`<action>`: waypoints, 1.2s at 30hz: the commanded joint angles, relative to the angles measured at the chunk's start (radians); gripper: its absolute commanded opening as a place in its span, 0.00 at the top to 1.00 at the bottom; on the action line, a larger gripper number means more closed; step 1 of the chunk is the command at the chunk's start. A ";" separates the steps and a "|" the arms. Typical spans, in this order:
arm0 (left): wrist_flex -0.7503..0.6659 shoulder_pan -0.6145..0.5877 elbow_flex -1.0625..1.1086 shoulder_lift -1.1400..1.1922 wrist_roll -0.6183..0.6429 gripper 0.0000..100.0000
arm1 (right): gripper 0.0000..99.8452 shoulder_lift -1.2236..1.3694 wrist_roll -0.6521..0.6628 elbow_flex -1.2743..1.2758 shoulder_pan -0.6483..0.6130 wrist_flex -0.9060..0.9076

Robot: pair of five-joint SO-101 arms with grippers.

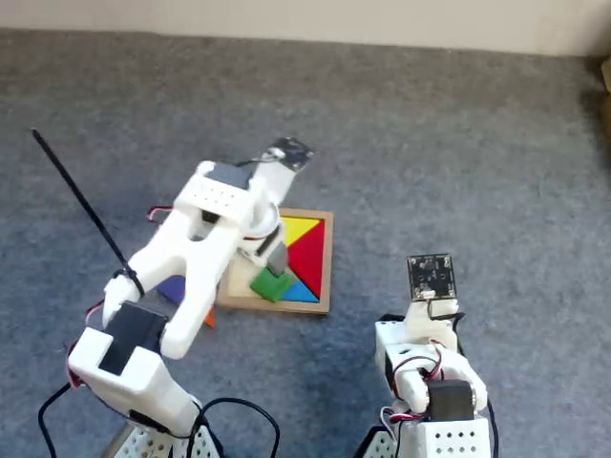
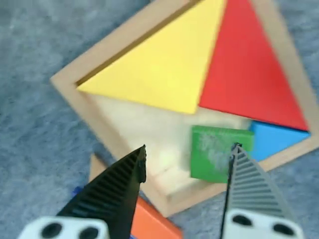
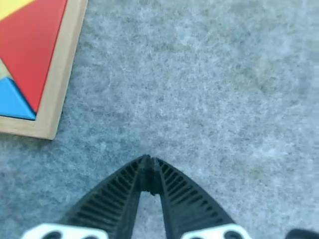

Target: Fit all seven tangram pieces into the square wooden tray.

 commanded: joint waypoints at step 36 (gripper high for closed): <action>-0.106 0.142 0.087 -0.068 -0.078 0.74 | 0.99 -0.005 -0.005 0.110 0.010 0.004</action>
